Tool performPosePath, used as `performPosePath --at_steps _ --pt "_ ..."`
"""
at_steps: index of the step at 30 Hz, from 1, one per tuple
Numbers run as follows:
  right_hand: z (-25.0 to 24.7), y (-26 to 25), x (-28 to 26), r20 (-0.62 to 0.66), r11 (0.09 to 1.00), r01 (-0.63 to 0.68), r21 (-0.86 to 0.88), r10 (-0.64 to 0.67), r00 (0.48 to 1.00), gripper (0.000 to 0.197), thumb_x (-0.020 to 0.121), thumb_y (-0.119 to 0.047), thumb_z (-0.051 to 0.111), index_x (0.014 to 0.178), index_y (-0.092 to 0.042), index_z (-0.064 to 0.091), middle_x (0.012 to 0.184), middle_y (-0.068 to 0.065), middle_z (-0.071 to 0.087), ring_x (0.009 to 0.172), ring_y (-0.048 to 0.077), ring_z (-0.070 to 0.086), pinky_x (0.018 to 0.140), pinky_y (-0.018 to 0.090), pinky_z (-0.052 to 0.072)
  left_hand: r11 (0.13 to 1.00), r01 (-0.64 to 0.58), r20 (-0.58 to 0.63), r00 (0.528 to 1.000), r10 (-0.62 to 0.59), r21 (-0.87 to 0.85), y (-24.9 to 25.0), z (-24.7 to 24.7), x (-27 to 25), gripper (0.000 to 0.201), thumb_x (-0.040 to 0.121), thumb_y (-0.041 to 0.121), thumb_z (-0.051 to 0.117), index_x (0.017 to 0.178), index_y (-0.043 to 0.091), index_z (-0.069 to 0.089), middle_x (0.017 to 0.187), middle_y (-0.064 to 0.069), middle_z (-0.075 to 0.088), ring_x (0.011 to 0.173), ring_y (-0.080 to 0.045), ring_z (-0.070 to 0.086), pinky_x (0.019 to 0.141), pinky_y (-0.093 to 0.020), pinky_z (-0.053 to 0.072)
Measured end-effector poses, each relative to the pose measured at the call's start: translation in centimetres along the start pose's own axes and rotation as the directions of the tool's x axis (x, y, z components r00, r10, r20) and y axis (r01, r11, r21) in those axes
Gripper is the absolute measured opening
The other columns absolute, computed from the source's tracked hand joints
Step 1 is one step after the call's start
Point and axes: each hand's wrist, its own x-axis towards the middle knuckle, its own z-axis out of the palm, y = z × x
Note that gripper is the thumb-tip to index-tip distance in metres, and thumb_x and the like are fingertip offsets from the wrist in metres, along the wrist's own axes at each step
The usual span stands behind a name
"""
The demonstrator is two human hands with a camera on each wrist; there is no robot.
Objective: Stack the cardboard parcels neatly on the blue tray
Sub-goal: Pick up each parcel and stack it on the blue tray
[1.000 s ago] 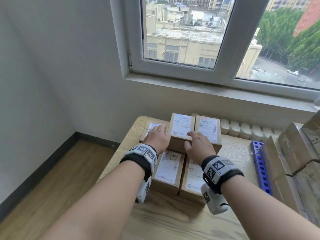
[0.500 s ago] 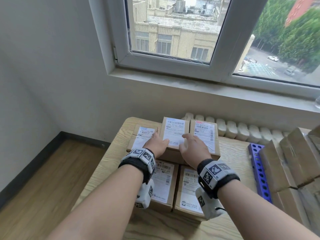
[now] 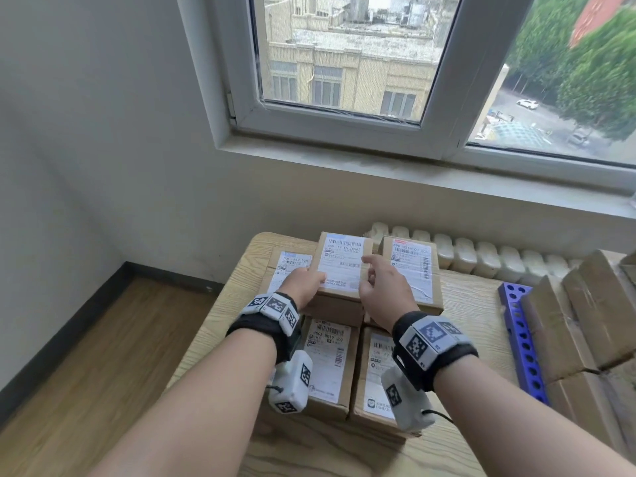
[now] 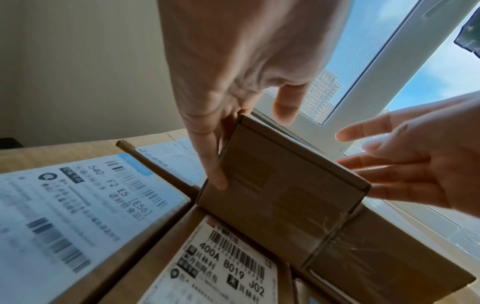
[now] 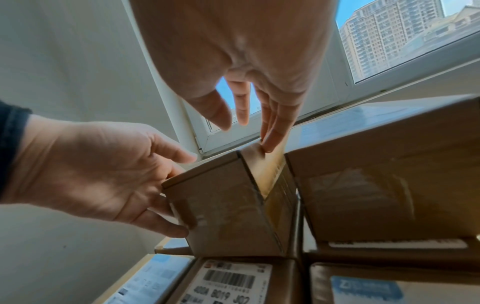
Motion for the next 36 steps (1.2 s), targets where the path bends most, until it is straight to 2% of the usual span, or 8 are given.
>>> performPosePath --at_steps 3,6,11,17,21,24,30,36 --pt "0.1 -0.4 -0.4 -0.024 0.998 0.020 0.059 -0.019 1.000 0.051 0.094 -0.011 0.053 0.144 -0.016 0.043 0.132 0.006 0.055 0.118 0.021 0.055 0.105 0.040 0.046 0.999 -0.011 -0.037 0.999 0.009 -0.053 -0.1 -0.7 -0.5 0.020 0.091 0.024 0.052 0.100 0.008 0.060 0.104 -0.011 0.063 0.093 -0.028 0.058 0.095 -0.044 0.047" --pt "0.3 -1.0 -0.8 -0.040 0.993 0.033 0.114 -0.028 0.999 0.055 0.092 -0.012 0.058 0.144 -0.019 0.042 0.129 0.005 0.054 0.113 0.018 0.057 0.101 0.040 0.050 0.990 0.014 -0.049 0.999 -0.021 -0.141 0.0 -1.4 -1.7 0.034 0.090 0.028 0.054 0.117 0.008 0.055 0.113 -0.012 0.064 0.101 -0.030 0.062 0.094 -0.044 0.051" --pt "0.4 -2.2 -2.1 -0.110 0.983 0.063 0.173 -0.045 0.993 0.059 0.087 -0.008 0.064 0.141 -0.020 0.044 0.111 0.005 0.059 0.095 0.014 0.060 0.088 0.037 0.056 0.974 -0.013 -0.085 0.996 -0.006 -0.228 -0.1 -3.2 -4.9 0.078 0.066 0.052 0.060 0.130 0.012 0.043 0.115 -0.012 0.064 0.091 -0.025 0.066 0.056 -0.027 0.049" --pt "-0.1 -3.3 -5.5 -0.108 0.972 0.097 0.213 -0.075 0.991 0.066 0.084 -0.005 0.067 0.144 -0.018 0.045 0.094 0.004 0.063 0.091 0.017 0.062 0.087 0.037 0.056 0.962 -0.123 -0.108 0.989 0.098 -0.245 -1.8 -4.2 -7.8 0.117 0.042 0.079 0.073 0.140 0.026 0.036 0.130 -0.009 0.056 0.110 -0.029 0.061 0.090 -0.050 0.055" --pt "-1.3 -3.1 -8.6 -0.118 0.961 0.127 0.247 -0.101 0.988 0.061 0.084 -0.005 0.068 0.141 -0.019 0.049 0.086 0.001 0.064 0.078 0.009 0.062 0.061 0.015 0.048 0.956 -0.191 -0.121 0.979 0.167 -0.221 -2.5 -3.7 -10.3 0.117 0.039 0.089 0.068 0.137 0.030 0.045 0.127 -0.007 0.059 0.110 -0.029 0.062 0.093 -0.050 0.054" --pt "-2.5 -2.8 -11.1 -0.154 0.944 0.140 0.298 -0.097 0.983 0.059 0.085 -0.003 0.067 0.139 -0.017 0.049 0.083 -0.001 0.063 0.075 0.008 0.061 0.060 0.015 0.047 0.953 -0.226 -0.131 0.970 0.202 -0.200 -3.5 -2.7 -10.4 0.111 0.040 0.092 0.069 0.136 0.042 0.041 0.134 -0.007 0.054 0.114 -0.032 0.060 0.089 -0.053 0.055" --pt "-4.4 -0.8 -15.7 -0.224 0.942 0.128 0.310 -0.059 0.973 0.056 0.085 -0.003 0.064 0.138 -0.019 0.052 0.084 0.002 0.064 0.079 0.011 0.064 0.058 0.015 0.049 0.908 -0.319 0.031 0.940 0.340 -0.273 -2.6 -0.1 -16.6 0.058 0.081 0.060 0.066 0.127 0.028 0.051 0.113 -0.005 0.069 0.097 -0.024 0.068 0.071 -0.036 0.058" --pt "-7.4 1.6 -19.8 -0.353 0.922 0.154 0.356 -0.020 0.935 0.044 0.090 -0.016 0.064 0.132 -0.024 0.056 0.071 -0.004 0.055 0.063 0.004 0.056 0.051 0.011 0.043 0.882 -0.415 0.102 0.890 0.445 -0.226 -1.4 3.6 -19.3 0.087 0.066 0.070 0.066 0.138 0.027 0.043 0.116 -0.003 0.067 0.095 -0.020 0.069 0.061 -0.030 0.054"
